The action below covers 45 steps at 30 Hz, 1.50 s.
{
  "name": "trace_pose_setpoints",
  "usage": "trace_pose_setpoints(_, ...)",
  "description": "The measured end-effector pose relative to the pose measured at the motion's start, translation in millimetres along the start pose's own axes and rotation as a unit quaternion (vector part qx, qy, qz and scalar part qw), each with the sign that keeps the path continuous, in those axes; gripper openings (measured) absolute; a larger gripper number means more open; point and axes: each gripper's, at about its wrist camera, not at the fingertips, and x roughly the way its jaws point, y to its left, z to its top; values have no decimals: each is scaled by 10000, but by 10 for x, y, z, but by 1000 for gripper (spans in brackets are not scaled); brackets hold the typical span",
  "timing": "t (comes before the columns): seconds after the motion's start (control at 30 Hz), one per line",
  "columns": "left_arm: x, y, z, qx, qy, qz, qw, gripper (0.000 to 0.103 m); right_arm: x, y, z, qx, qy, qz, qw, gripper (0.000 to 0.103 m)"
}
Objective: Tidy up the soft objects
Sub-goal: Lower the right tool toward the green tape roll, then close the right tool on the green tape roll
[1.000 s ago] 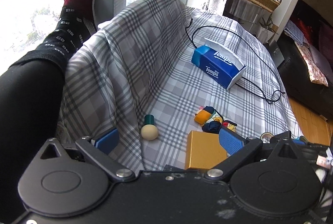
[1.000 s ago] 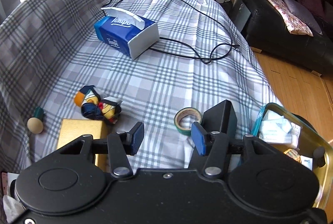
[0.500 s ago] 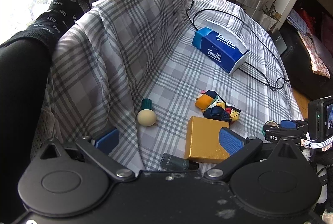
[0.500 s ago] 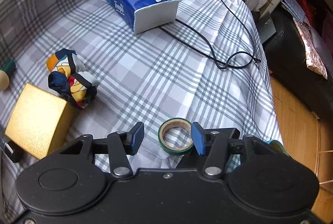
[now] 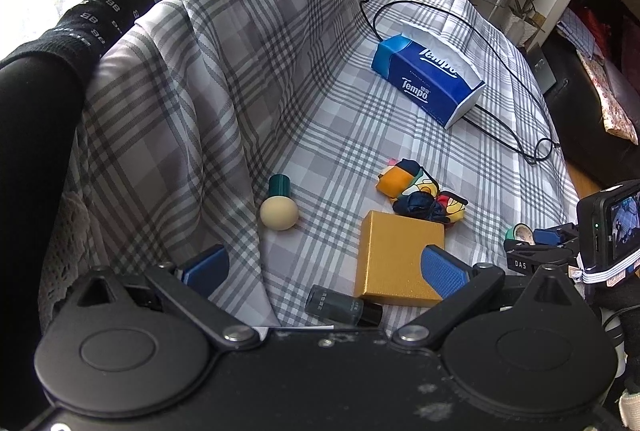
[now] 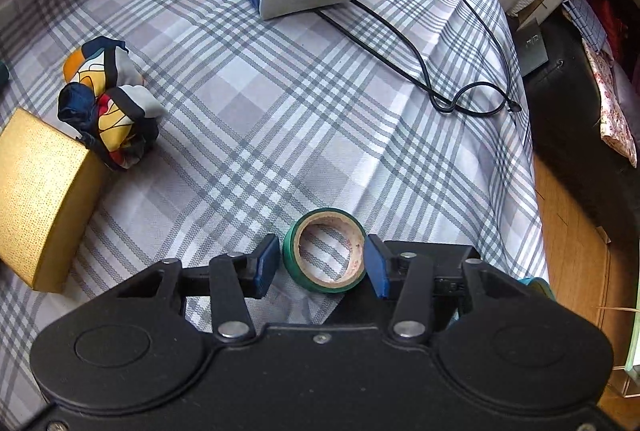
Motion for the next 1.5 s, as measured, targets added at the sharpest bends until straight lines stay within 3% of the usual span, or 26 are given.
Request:
trace_pose_setpoints(0.07,9,6,-2,-24,19,-8,10000,102,-25,-14,5,80,17,237,9997,20)
trace_pose_setpoints(0.2,11,10,1,-58,42,-20,10000,102,-124,10,-13,270,-147,349,9989,20)
trace_pose_setpoints(0.23,3,10,3,-60,37,-44,10000,102,-143,12,-10,280,-199,302,9990,21)
trace_pose_setpoints(0.4,-31,12,-1,-66,15,-154,9999,102,-148,-111,65,372,-138,240,9989,50)
trace_pose_setpoints(0.6,-37,50,8,-169,19,-183,9997,102,51,-225,110,455,280,501,9973,50)
trace_pose_setpoints(0.87,-30,40,3,-183,45,-192,9996,102,147,-218,153,222,335,339,9986,52)
trace_pose_setpoints(1.13,-24,37,2,-185,55,-201,9996,102,61,-200,166,200,342,512,9979,52)
trace_pose_setpoints(1.33,-39,43,-4,-188,50,-246,9995,102,51,-136,152,-104,355,287,9989,52)
trace_pose_setpoints(1.5,-36,48,-6,-209,57,-248,9995,102,153,-181,173,9,509,468,9976,52)
